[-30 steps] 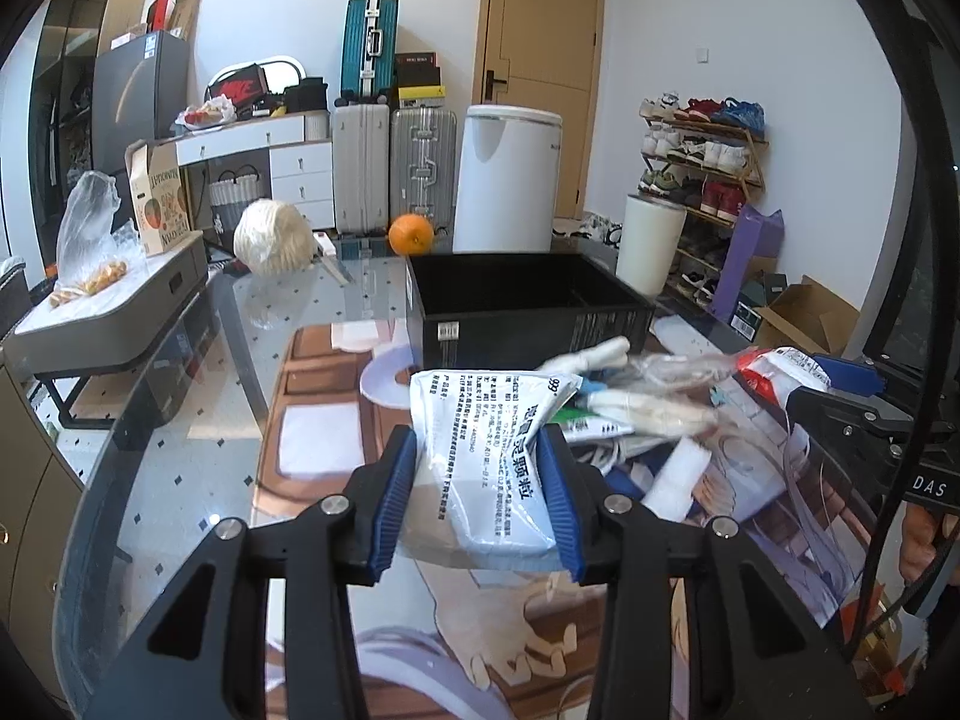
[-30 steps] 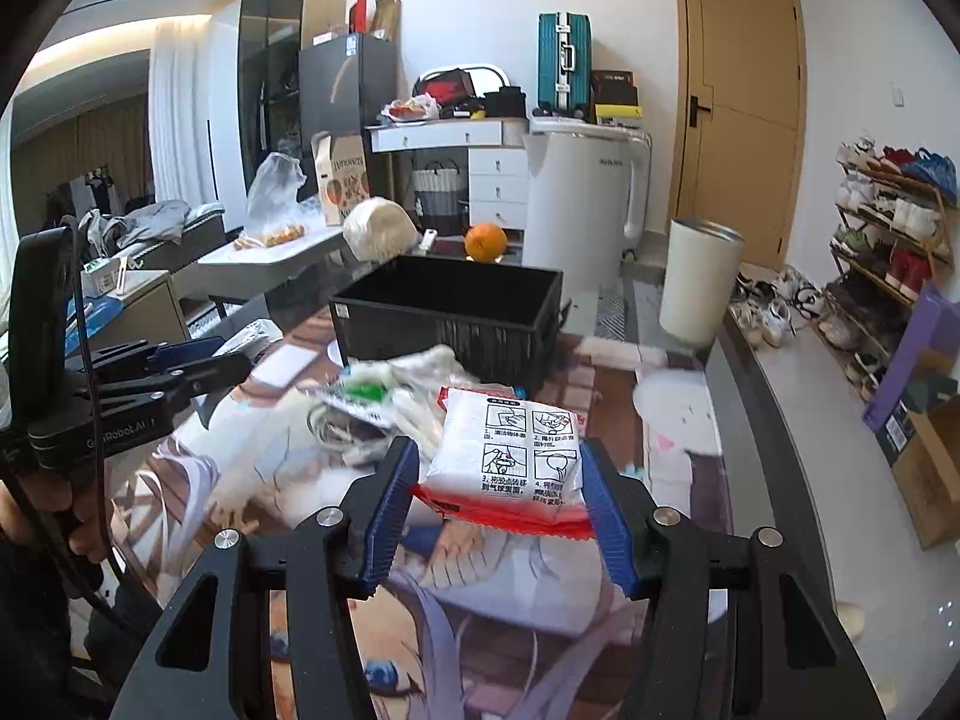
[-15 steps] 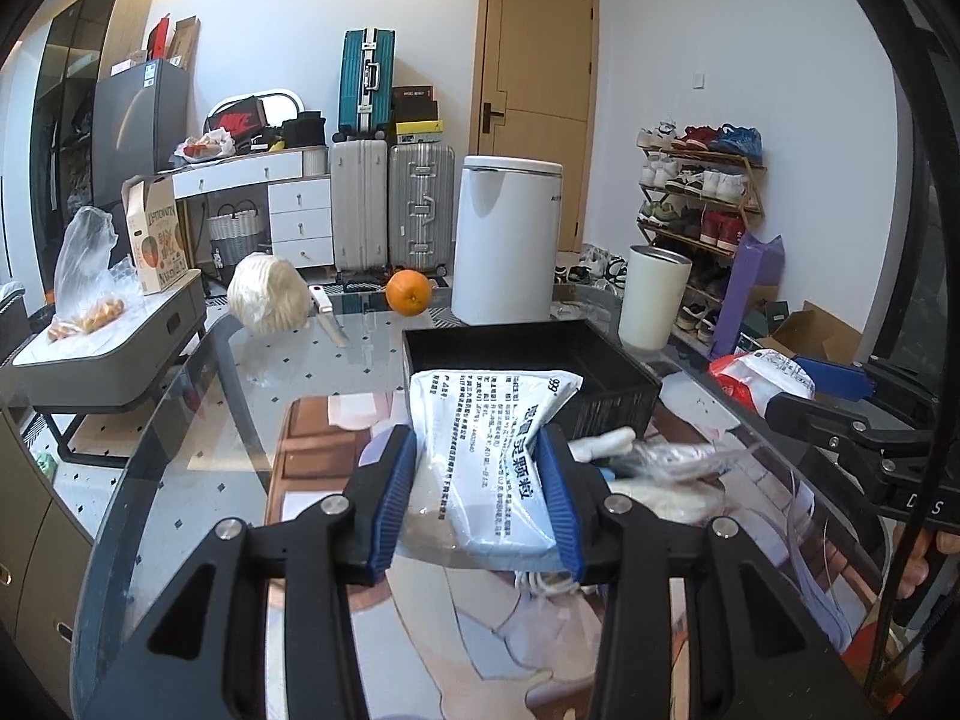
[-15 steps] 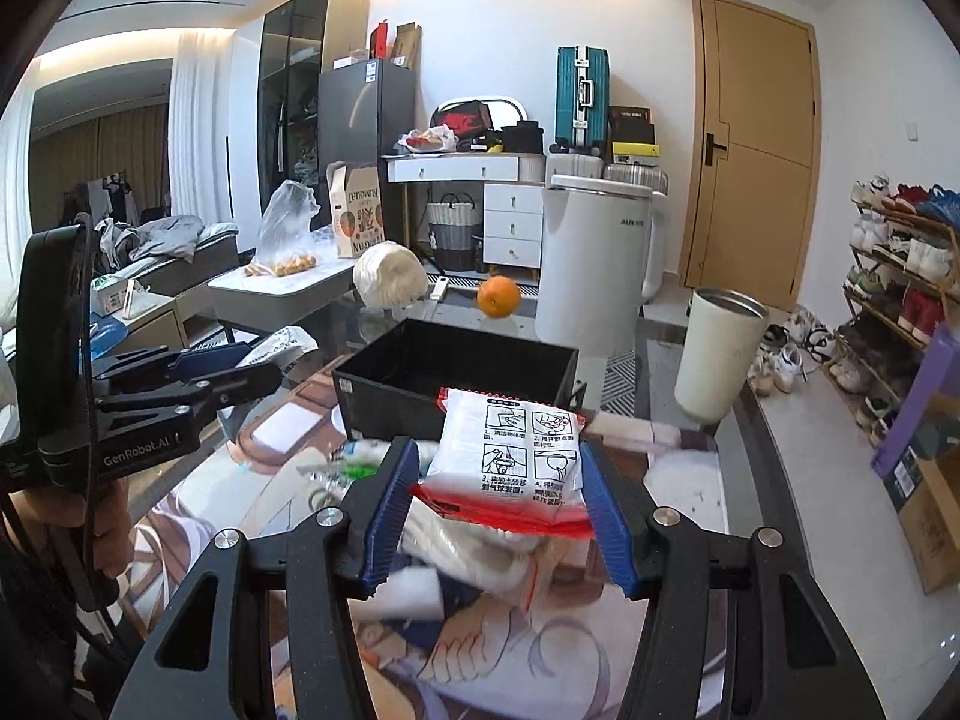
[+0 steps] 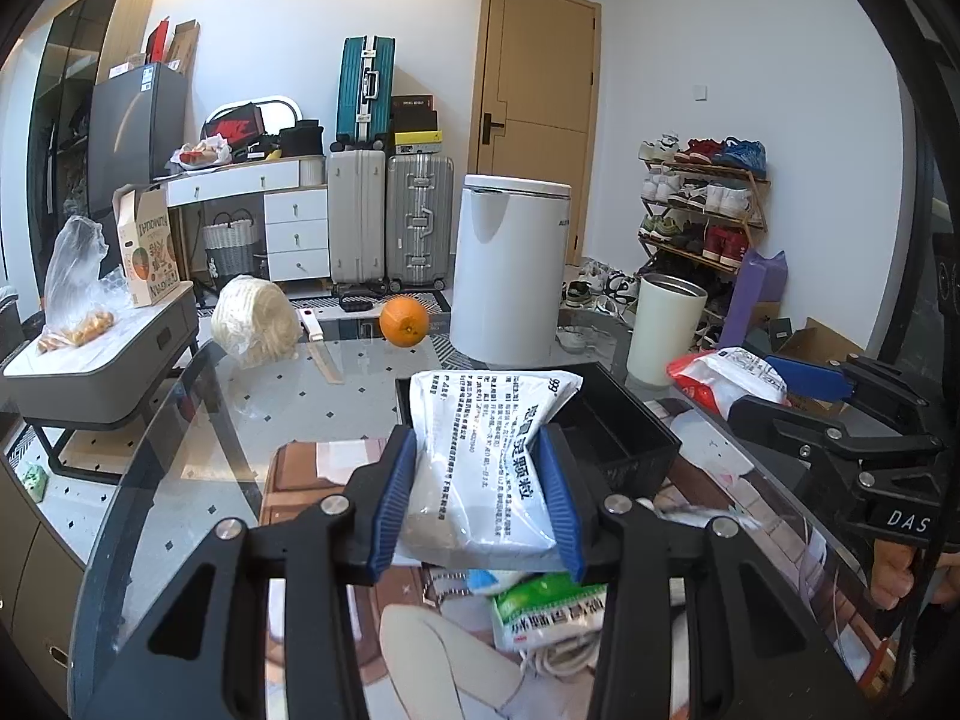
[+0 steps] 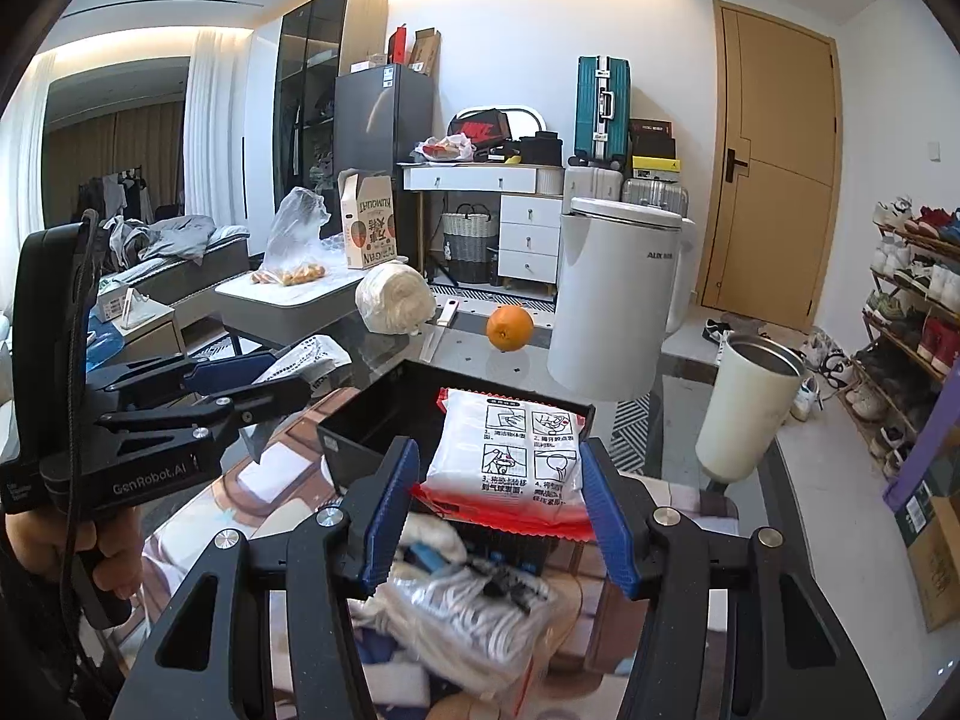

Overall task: Organize soft objects
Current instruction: 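Carry the white sachet and red-edged packet with both tools over the black box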

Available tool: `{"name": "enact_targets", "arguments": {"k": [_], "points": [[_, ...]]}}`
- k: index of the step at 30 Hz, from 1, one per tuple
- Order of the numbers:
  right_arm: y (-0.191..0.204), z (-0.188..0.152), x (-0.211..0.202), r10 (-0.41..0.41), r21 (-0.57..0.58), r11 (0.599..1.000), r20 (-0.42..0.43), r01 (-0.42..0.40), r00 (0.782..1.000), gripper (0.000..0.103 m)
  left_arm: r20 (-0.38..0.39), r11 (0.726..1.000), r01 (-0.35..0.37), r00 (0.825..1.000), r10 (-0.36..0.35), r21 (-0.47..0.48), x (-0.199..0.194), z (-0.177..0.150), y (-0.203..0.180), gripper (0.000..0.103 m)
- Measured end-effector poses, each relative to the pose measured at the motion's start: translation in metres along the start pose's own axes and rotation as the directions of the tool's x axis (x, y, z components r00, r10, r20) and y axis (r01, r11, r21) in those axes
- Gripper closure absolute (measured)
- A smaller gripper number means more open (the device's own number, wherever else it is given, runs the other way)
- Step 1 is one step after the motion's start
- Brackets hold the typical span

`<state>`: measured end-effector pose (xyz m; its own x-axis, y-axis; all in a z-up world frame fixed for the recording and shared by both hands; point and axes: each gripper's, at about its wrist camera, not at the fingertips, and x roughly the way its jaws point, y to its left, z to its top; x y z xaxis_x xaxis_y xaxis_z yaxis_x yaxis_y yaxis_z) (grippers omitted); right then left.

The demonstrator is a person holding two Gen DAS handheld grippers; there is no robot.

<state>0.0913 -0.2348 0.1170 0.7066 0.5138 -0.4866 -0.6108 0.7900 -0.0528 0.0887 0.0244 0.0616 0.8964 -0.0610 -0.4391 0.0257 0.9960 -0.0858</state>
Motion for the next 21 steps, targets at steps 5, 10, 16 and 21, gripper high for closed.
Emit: {"name": "enact_targets", "arguments": {"k": [5, 10, 16, 21], "points": [[-0.003, 0.008, 0.016, 0.007, -0.016, 1.000, -0.011, -0.007, 1.000, 0.047, -0.009, 1.000, 0.008, 1.000, -0.008, -0.011, 0.014, 0.006, 0.003, 0.063], [-0.007, 0.015, 0.036, 0.015, -0.029, 0.999, -0.035, -0.016, 0.999, 0.047, -0.016, 1.000, 0.008, 1.000, -0.008, 0.000, 0.029, 0.010, 0.001, 0.063], [-0.009, 0.014, 0.060, 0.020, -0.043, 0.999, -0.070, -0.023, 0.997, 0.047, -0.038, 1.000, 0.000, 0.999, 0.001, 0.017, 0.049, 0.015, 0.002, 0.063], [-0.013, 0.014, 0.079, 0.027, -0.051, 0.998, -0.096, -0.032, 0.995, 0.047, -0.046, 1.000, 0.003, 0.999, -0.002, 0.028, 0.062, 0.017, 0.002, 0.063]]}}
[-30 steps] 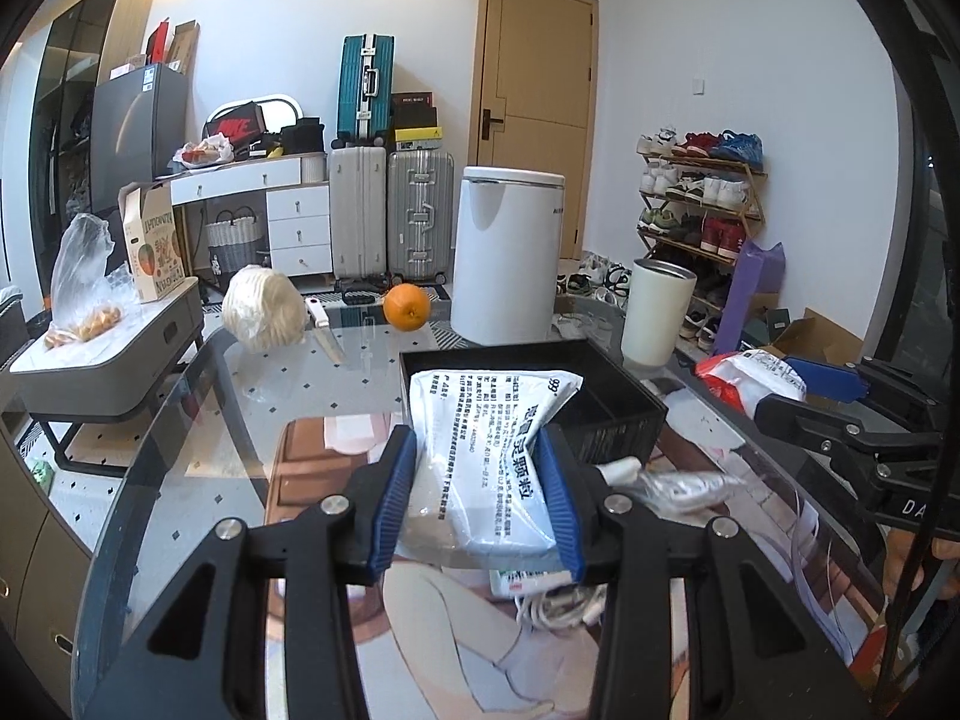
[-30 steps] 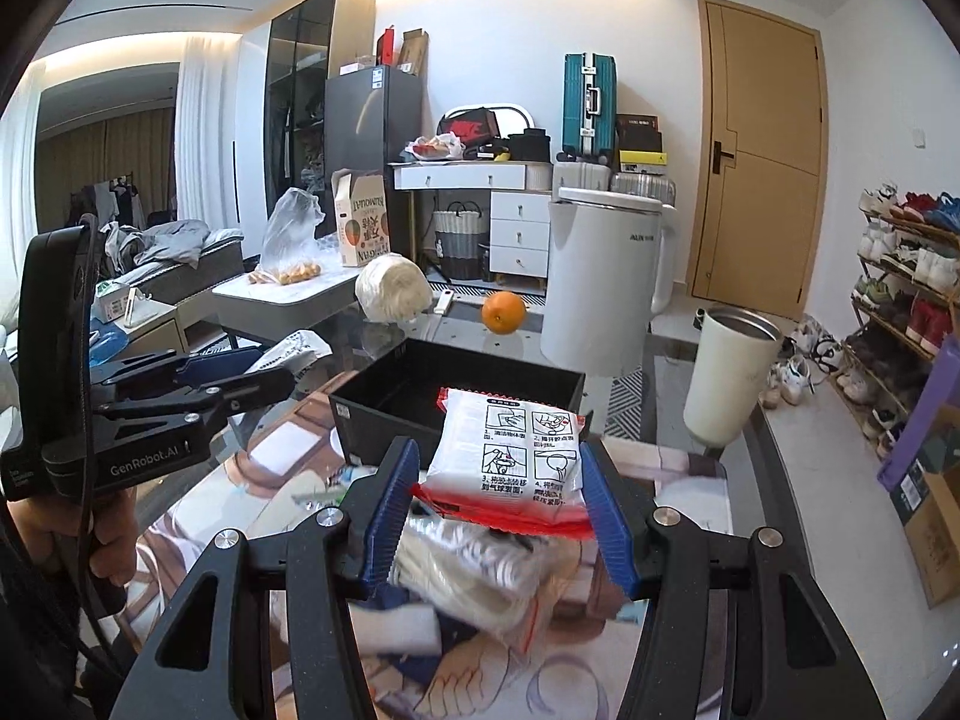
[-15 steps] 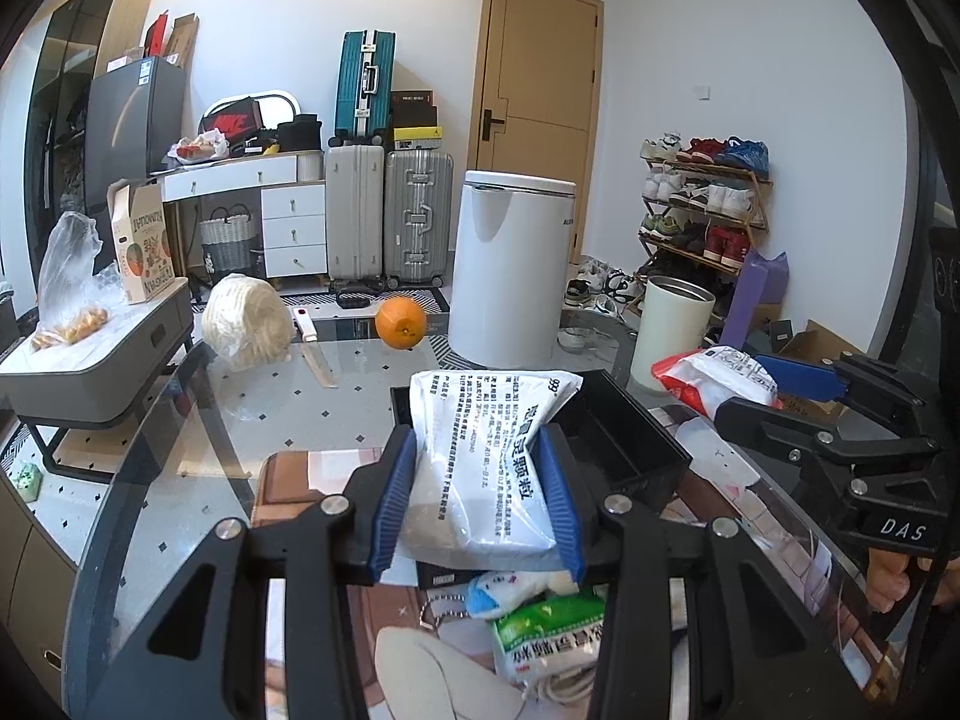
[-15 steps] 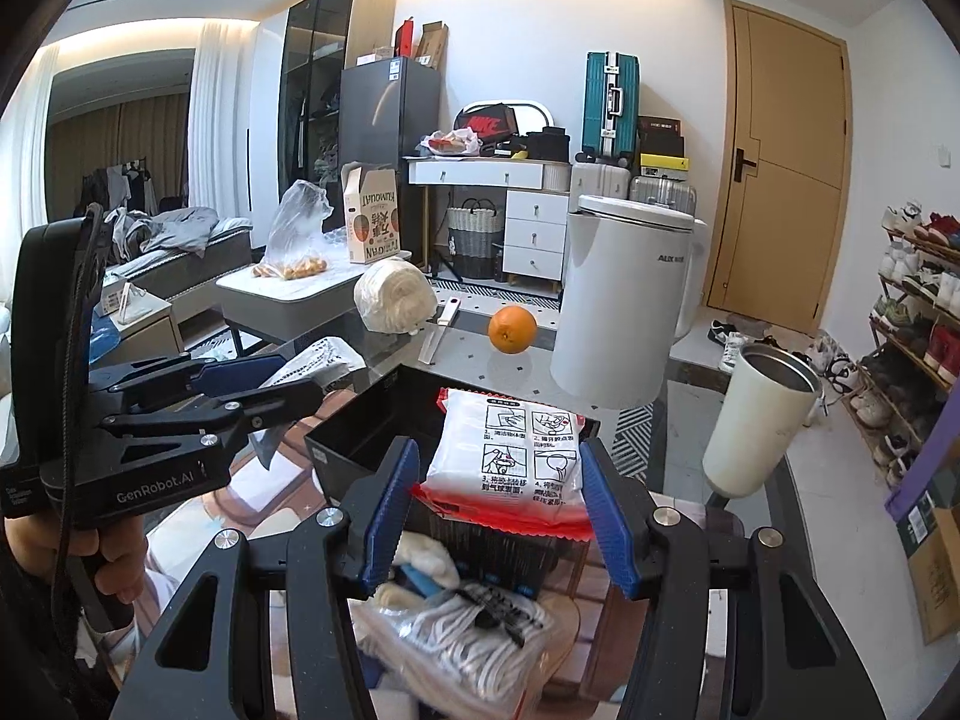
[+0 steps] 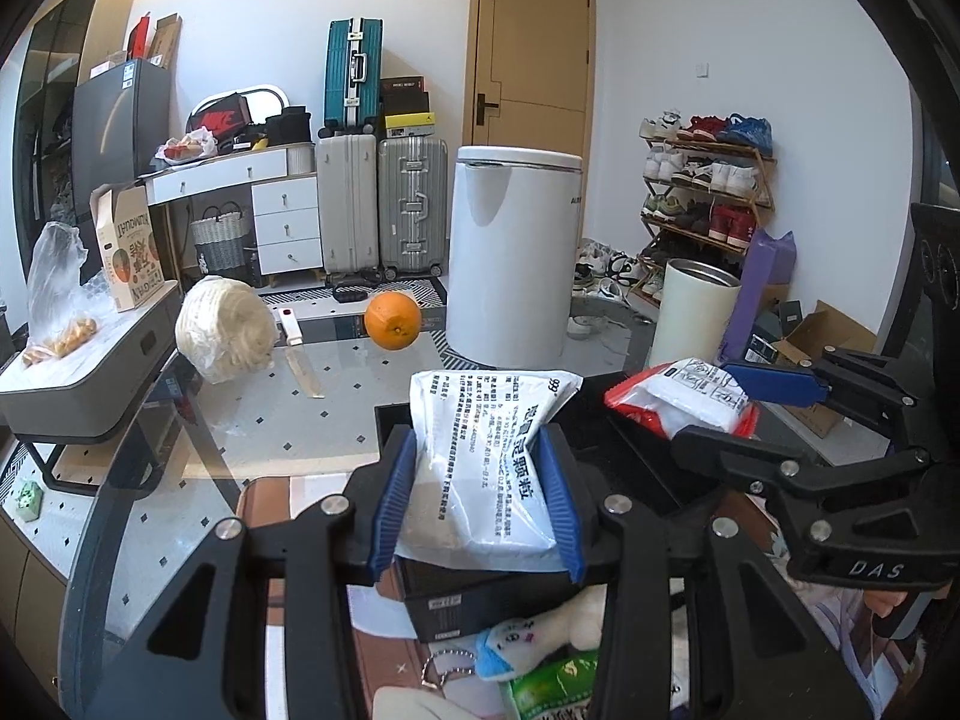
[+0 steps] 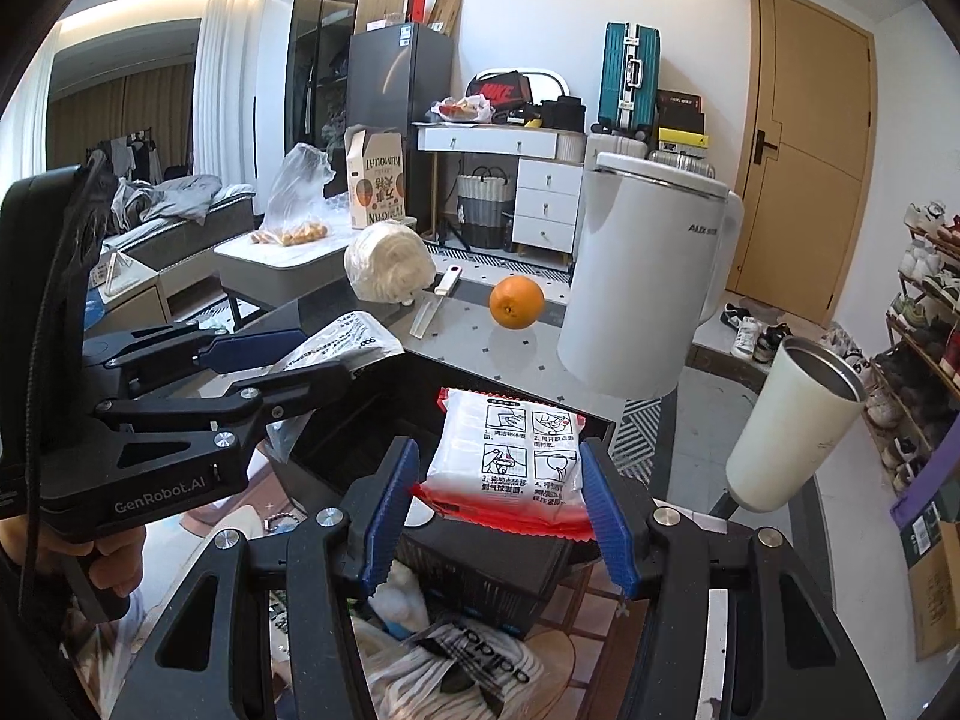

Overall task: Organize soft objects
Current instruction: 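Carry the white sachet and red-edged packet with both tools over the black box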

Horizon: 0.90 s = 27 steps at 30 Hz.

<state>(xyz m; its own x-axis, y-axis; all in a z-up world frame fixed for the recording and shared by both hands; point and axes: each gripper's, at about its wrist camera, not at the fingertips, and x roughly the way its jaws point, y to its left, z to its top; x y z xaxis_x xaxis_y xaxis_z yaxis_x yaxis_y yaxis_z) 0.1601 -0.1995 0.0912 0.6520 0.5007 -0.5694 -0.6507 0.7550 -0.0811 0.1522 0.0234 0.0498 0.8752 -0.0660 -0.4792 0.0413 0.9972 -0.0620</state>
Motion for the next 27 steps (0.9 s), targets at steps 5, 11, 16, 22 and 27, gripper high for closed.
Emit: {"name": "enact_targets", "arguments": {"k": [5, 11, 16, 22, 27], "points": [[-0.004, 0.002, 0.015, 0.003, -0.011, 1.000, -0.021, -0.003, 1.000, 0.047, -0.014, 1.000, 0.003, 1.000, -0.003, 0.002, 0.012, 0.001, -0.001, 0.063], [-0.006, 0.002, 0.026, 0.004, -0.021, 1.000, -0.042, -0.005, 0.999, 0.047, -0.027, 1.000, 0.004, 1.000, -0.004, -0.002, 0.025, 0.003, 0.001, 0.063], [-0.008, 0.002, 0.035, 0.010, -0.027, 1.000, -0.055, -0.011, 0.998, 0.047, -0.041, 1.000, 0.008, 0.999, -0.008, -0.002, 0.036, 0.002, 0.001, 0.063], [-0.007, 0.004, 0.040, 0.024, -0.044, 0.999, -0.069, -0.027, 0.997, 0.046, -0.058, 1.000, 0.005, 0.998, -0.005, 0.009, 0.043, 0.001, 0.000, 0.062], [-0.009, 0.004, 0.024, -0.002, -0.045, 0.999, -0.042, 0.000, 0.999, 0.022, -0.080, 1.000, 0.008, 0.997, -0.007, 0.012, 0.044, 0.000, 0.000, 0.046]]}}
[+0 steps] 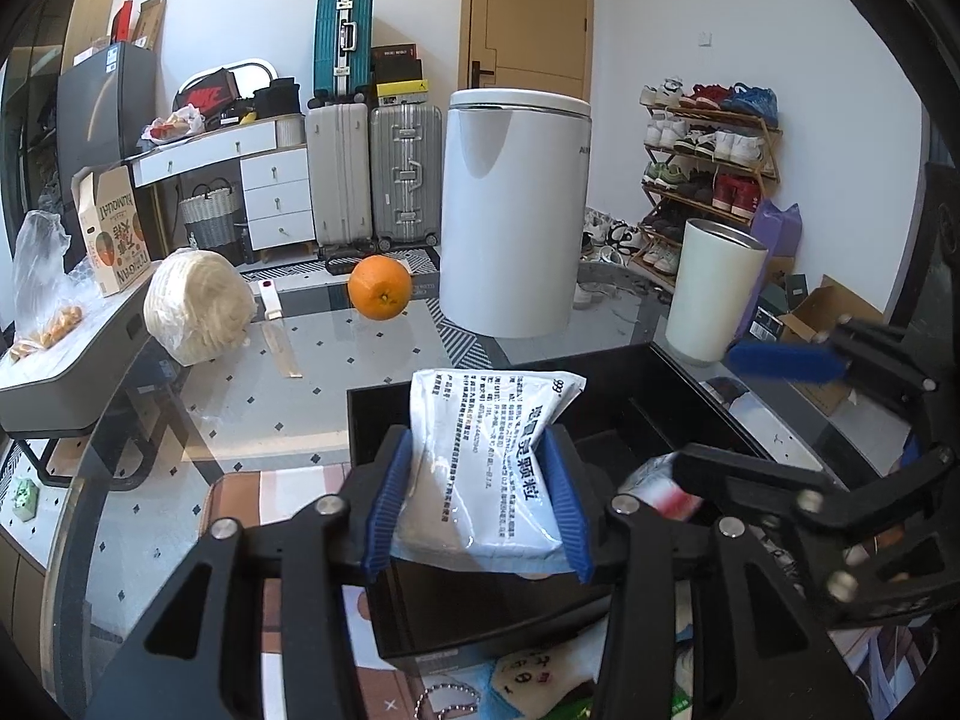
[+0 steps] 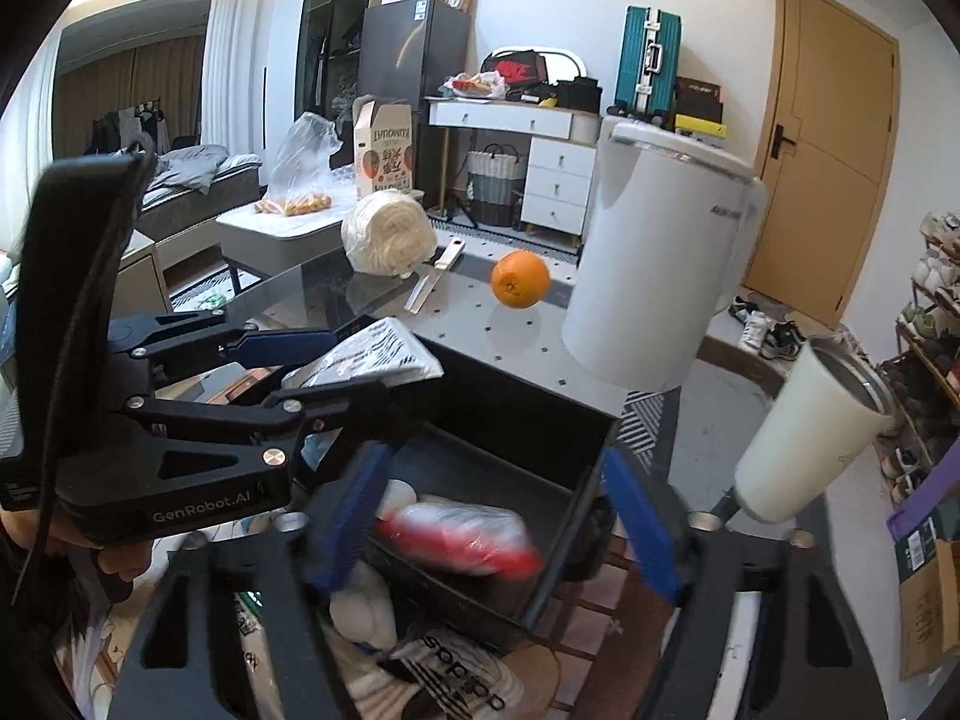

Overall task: Organize soft objects
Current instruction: 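Carry the white sachet and red-edged packet with both tools over the black box, then open both tools to drop the sachet and packet into the black box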

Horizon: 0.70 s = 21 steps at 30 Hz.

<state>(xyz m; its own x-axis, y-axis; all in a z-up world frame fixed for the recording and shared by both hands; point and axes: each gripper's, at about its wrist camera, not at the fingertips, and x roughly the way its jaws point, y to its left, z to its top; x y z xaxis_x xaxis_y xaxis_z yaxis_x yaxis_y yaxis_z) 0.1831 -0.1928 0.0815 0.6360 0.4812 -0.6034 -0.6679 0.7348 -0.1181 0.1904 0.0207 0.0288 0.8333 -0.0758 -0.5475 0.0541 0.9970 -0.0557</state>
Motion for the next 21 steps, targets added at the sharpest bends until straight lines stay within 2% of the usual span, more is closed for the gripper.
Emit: {"name": "enact_targets", "arguments": {"k": [1, 3, 5, 8, 9, 21], "points": [[-0.001, -0.001, -0.005, -0.005, 0.000, 1.000, 0.005, 0.005, 1.000, 0.021, -0.004, 1.000, -0.002, 1.000, 0.002, 0.001, -0.001, 0.000, -0.001, 0.039], [-0.001, -0.002, -0.013, -0.016, 0.008, 1.000, 0.006, 0.016, 1.000, 0.019, -0.006, 1.000, -0.006, 1.000, 0.006, -0.002, -0.005, 0.000, -0.001, 0.015], [-0.004, -0.005, -0.025, -0.019, 0.032, 0.999, 0.013, 0.018, 1.000, 0.014, 0.010, 1.000, -0.004, 1.000, 0.004, -0.016, -0.013, -0.001, 0.000, 0.001], [-0.009, -0.013, -0.044, -0.023, 0.081, 0.997, 0.029, 0.020, 0.999, 0.002, 0.068, 0.999, -0.001, 0.998, 0.003, -0.037, -0.033, -0.003, 0.003, 0.000], [-0.010, -0.016, -0.050, -0.024, 0.095, 0.995, 0.035, 0.021, 0.999, 0.001, 0.077, 0.999, 0.000, 0.997, 0.003, -0.037, -0.040, -0.003, 0.003, 0.000], [-0.005, -0.057, -0.093, -0.016, 0.194, 0.981, 0.025, 0.010, 1.000, 0.001, 0.100, 0.997, -0.023, 0.994, 0.031, -0.077, -0.093, -0.031, 0.011, 0.000]]}}
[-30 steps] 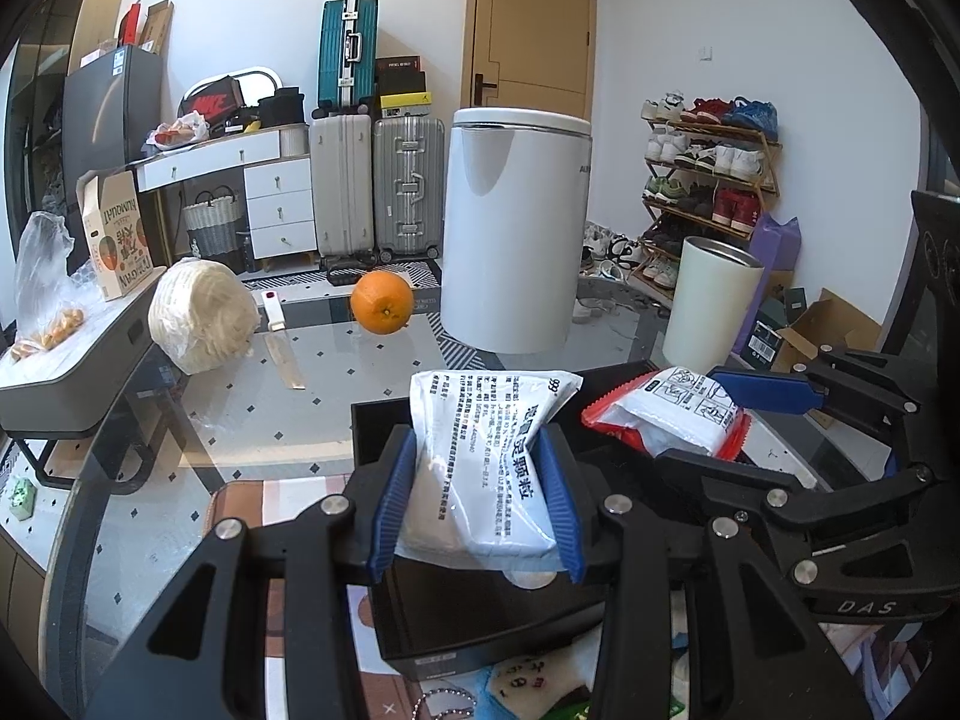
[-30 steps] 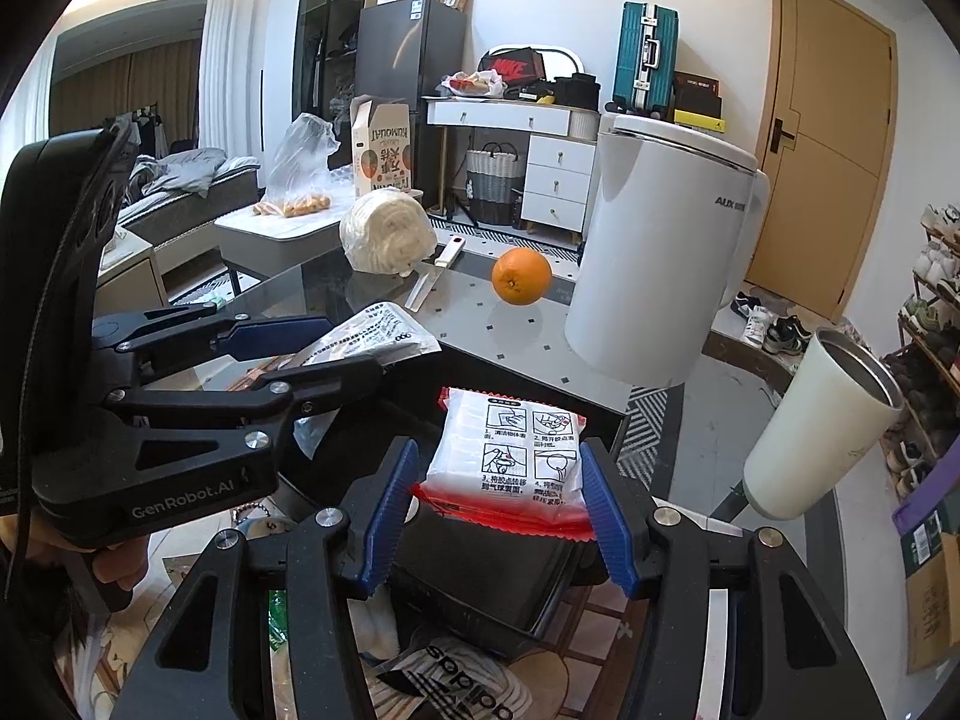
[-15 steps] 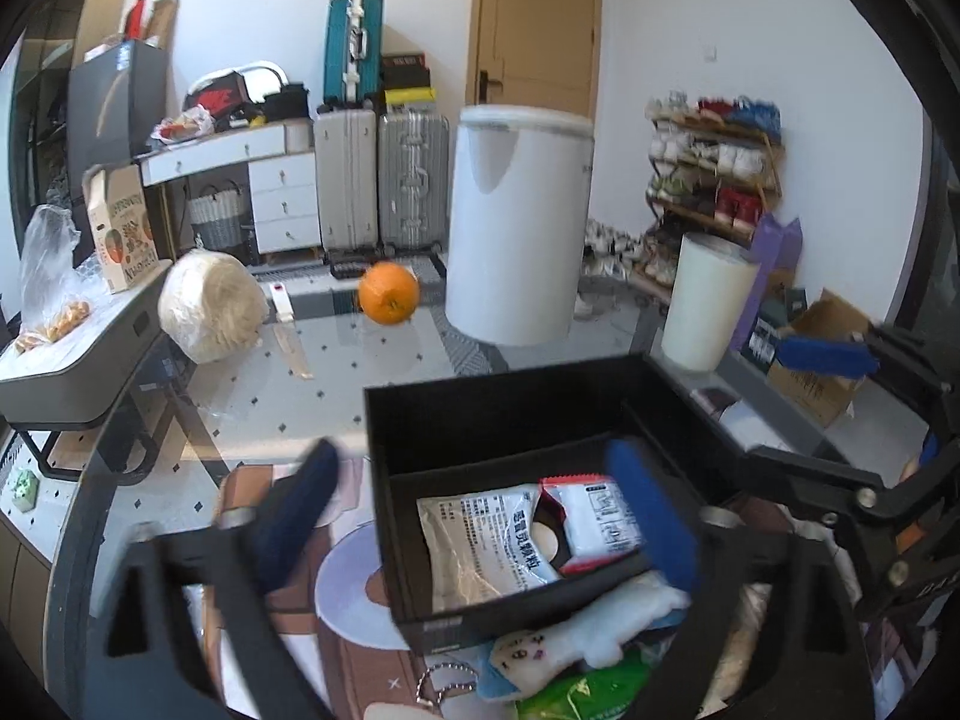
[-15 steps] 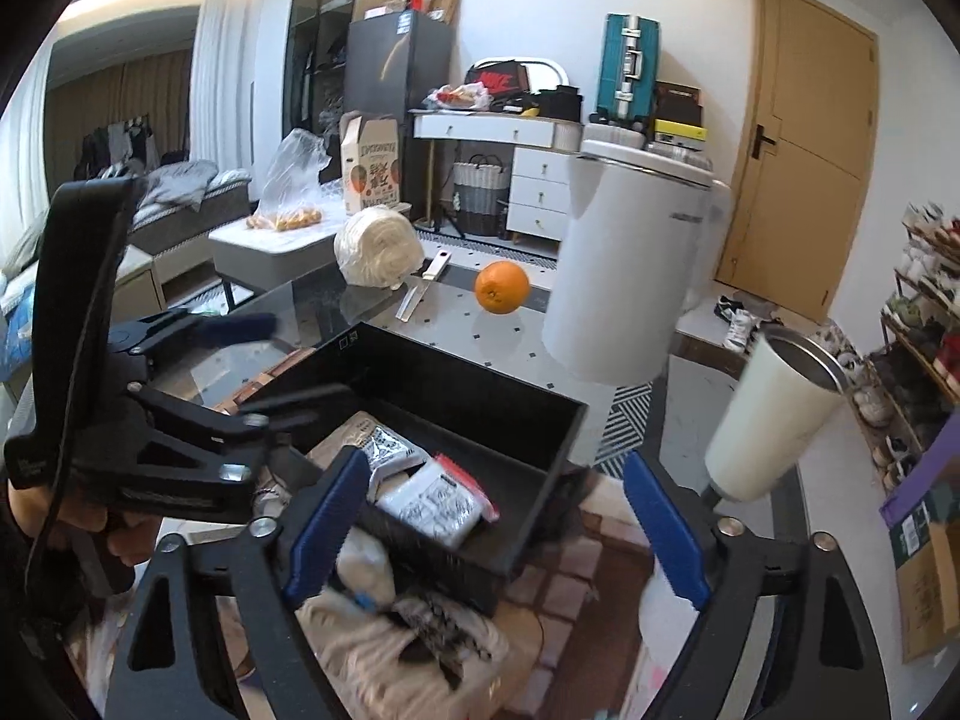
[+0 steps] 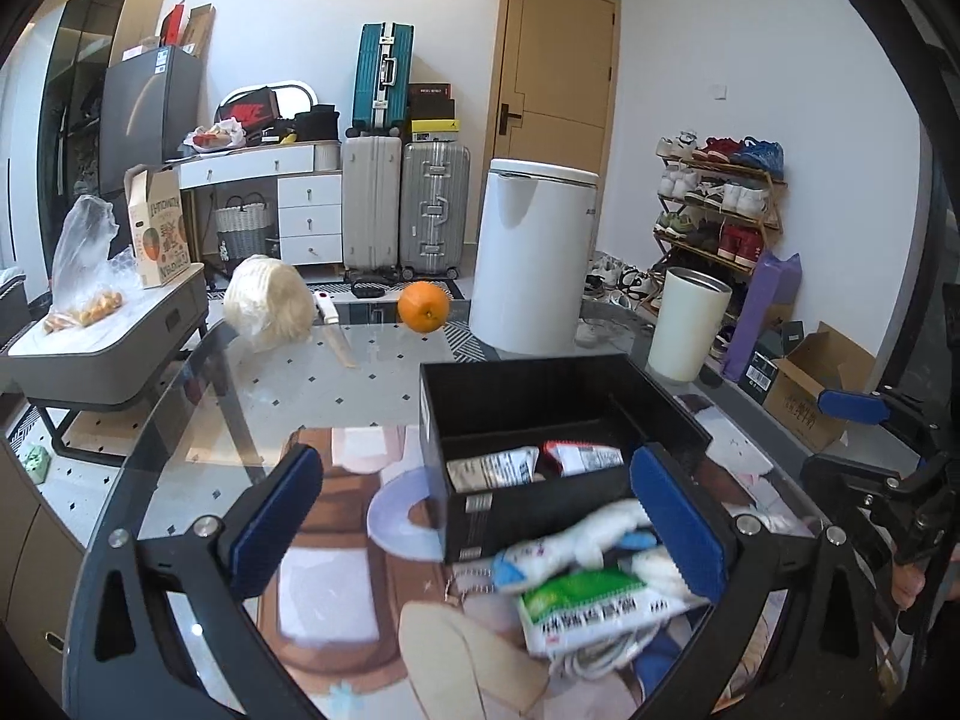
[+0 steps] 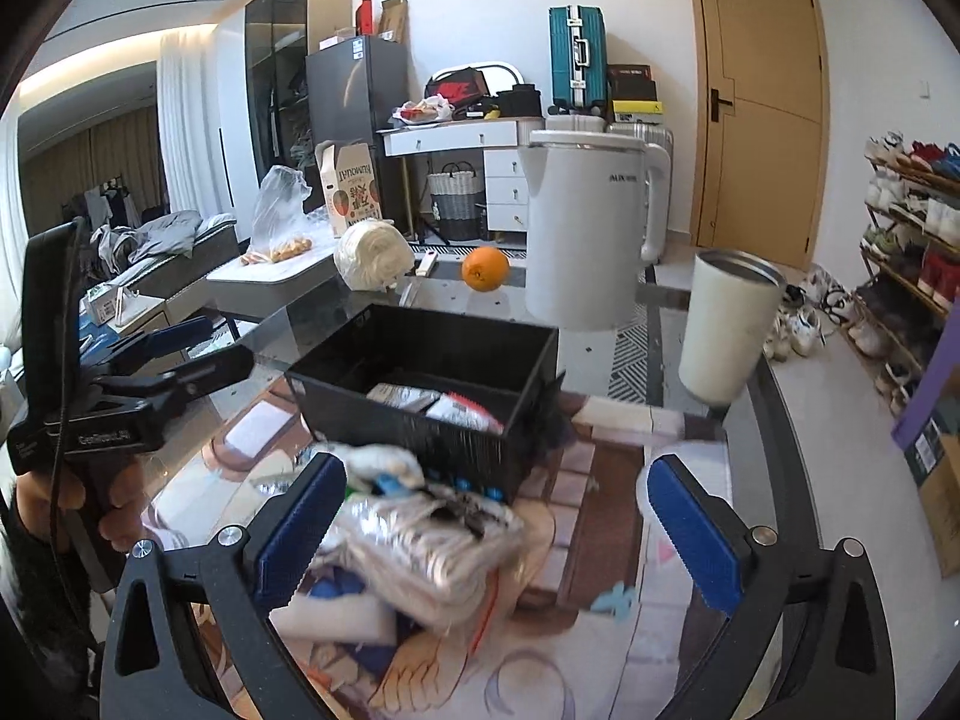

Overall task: Organize soft objects
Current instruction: 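Open both tools to drop the sachet and packet into the black box, then reach the left tool to the white foam strip and grasp it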

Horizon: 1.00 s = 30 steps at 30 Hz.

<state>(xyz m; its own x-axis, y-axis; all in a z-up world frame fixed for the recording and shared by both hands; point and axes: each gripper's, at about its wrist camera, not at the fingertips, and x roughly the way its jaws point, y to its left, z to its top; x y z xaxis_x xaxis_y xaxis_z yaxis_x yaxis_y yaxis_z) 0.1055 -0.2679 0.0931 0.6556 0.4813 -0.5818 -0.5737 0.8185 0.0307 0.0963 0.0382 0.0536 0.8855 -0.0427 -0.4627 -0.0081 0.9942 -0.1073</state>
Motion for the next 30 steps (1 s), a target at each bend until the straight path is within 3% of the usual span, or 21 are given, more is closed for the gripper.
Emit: {"name": "enact_targets", "arguments": {"k": [14, 30], "points": [[0.014, -0.027, -0.009, 0.006, -0.011, 1.000, -0.052, -0.007, 0.999, 0.001, -0.038, 1.000, 0.018, 0.999, -0.018, 0.013, -0.024, -0.041, -0.010, 0.000], [0.020, -0.056, -0.006, -0.002, 0.012, 1.000, -0.106, 0.004, 0.994, 0.001, -0.103, 0.996, 0.069, 0.993, -0.062, 0.065, -0.027, -0.064, -0.029, 0.000]]}}
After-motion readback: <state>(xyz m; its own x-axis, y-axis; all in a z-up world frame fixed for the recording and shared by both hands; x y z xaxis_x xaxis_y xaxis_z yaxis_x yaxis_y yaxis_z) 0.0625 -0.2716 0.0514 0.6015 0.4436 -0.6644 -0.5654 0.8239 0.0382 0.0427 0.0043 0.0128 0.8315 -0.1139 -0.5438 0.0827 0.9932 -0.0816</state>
